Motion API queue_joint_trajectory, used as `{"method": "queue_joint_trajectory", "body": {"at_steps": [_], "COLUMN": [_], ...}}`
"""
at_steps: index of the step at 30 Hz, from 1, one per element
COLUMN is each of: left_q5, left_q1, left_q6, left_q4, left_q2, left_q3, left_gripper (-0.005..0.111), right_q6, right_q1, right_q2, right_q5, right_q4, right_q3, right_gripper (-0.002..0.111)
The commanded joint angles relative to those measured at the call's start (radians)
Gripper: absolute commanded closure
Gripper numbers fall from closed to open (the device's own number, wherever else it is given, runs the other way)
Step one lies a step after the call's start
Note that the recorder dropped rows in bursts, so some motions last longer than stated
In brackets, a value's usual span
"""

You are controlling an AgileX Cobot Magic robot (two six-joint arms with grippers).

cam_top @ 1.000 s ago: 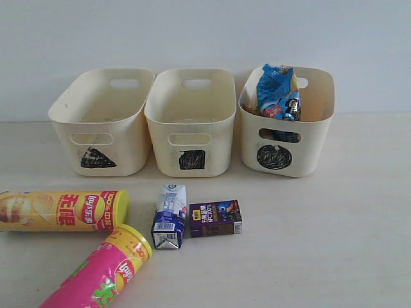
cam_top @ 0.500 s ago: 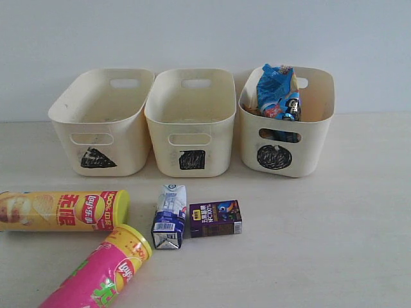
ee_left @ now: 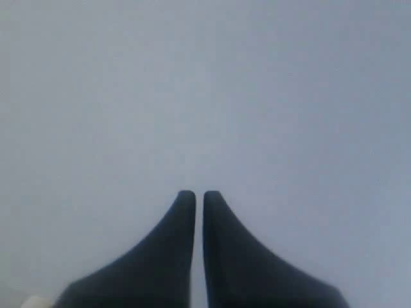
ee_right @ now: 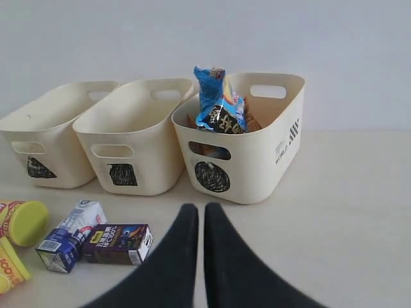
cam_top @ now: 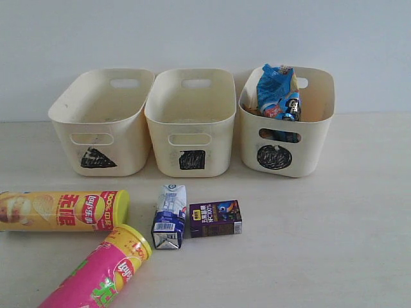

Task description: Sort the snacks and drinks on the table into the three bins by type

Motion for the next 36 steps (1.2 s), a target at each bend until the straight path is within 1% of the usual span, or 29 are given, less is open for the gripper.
{"method": "queue_joint_trajectory", "body": {"at_steps": [1, 2, 4, 5, 6, 8, 10, 11, 12, 14, 15, 18, 23, 26, 28, 34, 36], "left_q5": [0.298, 0.362, 0.5, 0.591, 0.653, 0.819, 0.975, 1.064, 1.129, 1.237, 1.331, 1.529, 1.529, 1.529, 1.529, 1.529, 1.529], "left_q1": [0.002, 0.002, 0.002, 0.002, 0.0, -0.009, -0.016, -0.029, -0.044, -0.071, -0.081, -0.108, -0.175, -0.224, -0.261, -0.361, -0.385], "left_q6": [-0.031, -0.033, 0.014, 0.094, 0.168, 0.407, 0.62, 0.702, 0.747, 0.786, 0.814, 0.943, 1.094, 1.163, 1.166, 1.164, 1.162], "left_q4": [0.383, 0.435, 0.465, 0.445, 0.417, 0.307, 0.194, 0.148, 0.11, 0.052, 0.017, -0.122, -0.353, -0.43, -0.431, -0.312, -0.299], "left_q2": [0.102, 0.129, 0.2, 0.237, 0.273, 0.353, 0.431, 0.471, 0.509, 0.578, 0.617, 0.73, 0.835, 0.875, 0.901, 0.982, 1.011], "left_q3": [-0.266, -0.321, -0.45, -0.509, -0.555, -0.669, -0.745, -0.777, -0.801, -0.836, -0.852, -0.872, -0.87, -0.866, -0.862, -0.834, -0.814], "left_gripper": [0.102, 0.102, 0.102, 0.102, 0.102, 0.102, 0.102, 0.102, 0.102, 0.102, 0.102, 0.102, 0.102, 0.102, 0.102, 0.102, 0.102], "right_q6": [-0.002, -0.002, -0.002, -0.002, -0.002, -0.002, -0.002, -0.002, -0.002, -0.002, -0.002, 0.001, 0.001, 0.001, 0.001, 0.001, 0.001], "right_q1": [0.001, 0.001, 0.001, 0.001, 0.001, 0.001, 0.001, 0.001, 0.001, 0.001, 0.001, 0.001, 0.001, 0.001, 0.001, 0.001, 0.001], "right_q2": [-0.005, -0.005, -0.005, -0.005, -0.005, -0.005, -0.005, -0.005, -0.005, -0.005, -0.005, -0.005, -0.005, -0.005, -0.005, -0.005, -0.005], "right_q5": [0.002, 0.002, 0.004, 0.004, 0.006, 0.006, 0.006, 0.009, 0.009, 0.009, 0.011, 0.011, 0.015, 0.015, 0.015, 0.015, 0.015], "right_q4": [0.0, 0.0, 0.0, 0.0, 0.0, 0.0, 0.0, 0.0, 0.0, 0.0, 0.0, 0.0, 0.0, 0.0, 0.0, 0.0, 0.0], "right_q3": [0.006, 0.006, 0.006, 0.006, 0.006, 0.006, 0.006, 0.006, 0.006, 0.006, 0.006, 0.006, 0.006, 0.006, 0.006, 0.006, 0.006], "right_gripper": [0.107, 0.107, 0.107, 0.107, 0.107, 0.107, 0.107, 0.107, 0.107, 0.107, 0.107, 0.107, 0.107, 0.107, 0.107, 0.107, 0.107]}}
